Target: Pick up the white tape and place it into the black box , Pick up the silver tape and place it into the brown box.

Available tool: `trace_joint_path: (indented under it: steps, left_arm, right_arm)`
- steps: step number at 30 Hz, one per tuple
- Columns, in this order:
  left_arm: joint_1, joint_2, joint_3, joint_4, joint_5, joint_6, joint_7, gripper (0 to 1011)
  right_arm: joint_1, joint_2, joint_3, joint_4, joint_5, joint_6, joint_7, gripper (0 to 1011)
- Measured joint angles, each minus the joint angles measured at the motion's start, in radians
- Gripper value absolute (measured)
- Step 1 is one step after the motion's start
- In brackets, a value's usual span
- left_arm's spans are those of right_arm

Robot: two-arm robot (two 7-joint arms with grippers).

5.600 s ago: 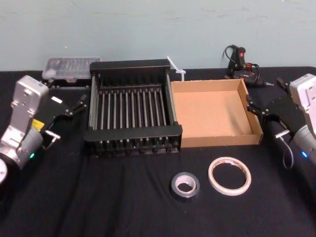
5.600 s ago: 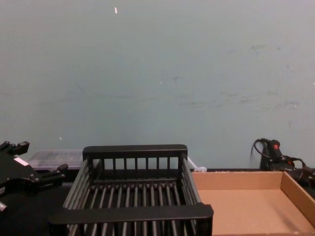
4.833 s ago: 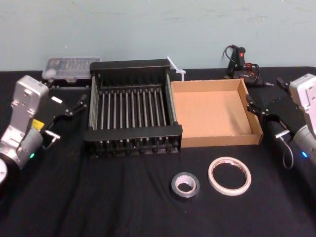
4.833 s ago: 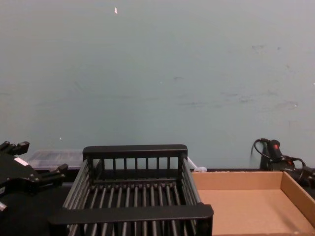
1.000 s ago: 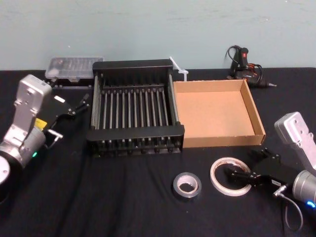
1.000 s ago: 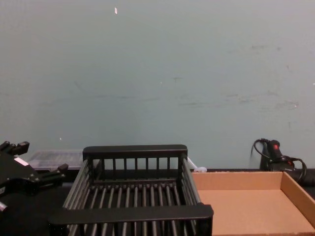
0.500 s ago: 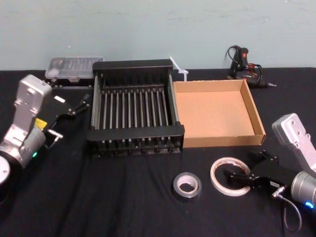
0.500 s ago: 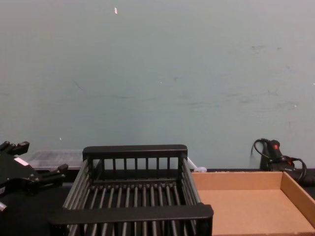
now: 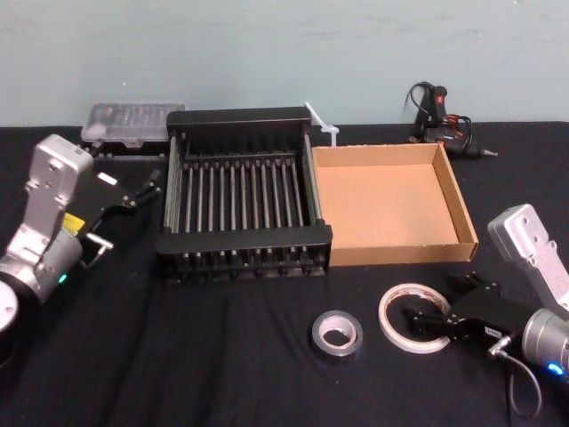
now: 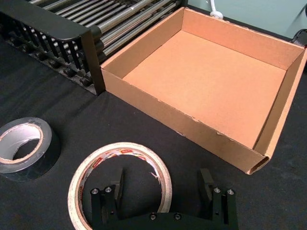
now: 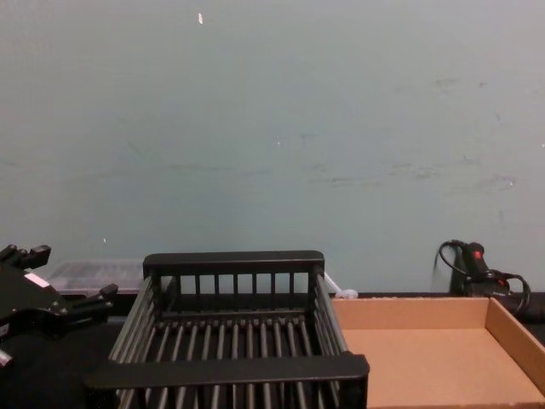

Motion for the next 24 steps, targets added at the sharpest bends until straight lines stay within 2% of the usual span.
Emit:
trace_joint_path:
  steps: [24]
  left_arm:
    - [0.000,0.000,0.000,0.000,0.000,0.000,0.000,1001]
  right_arm:
    - [0.000,-0.005,0.003,0.005,-0.003,0.000,0.004,1003]
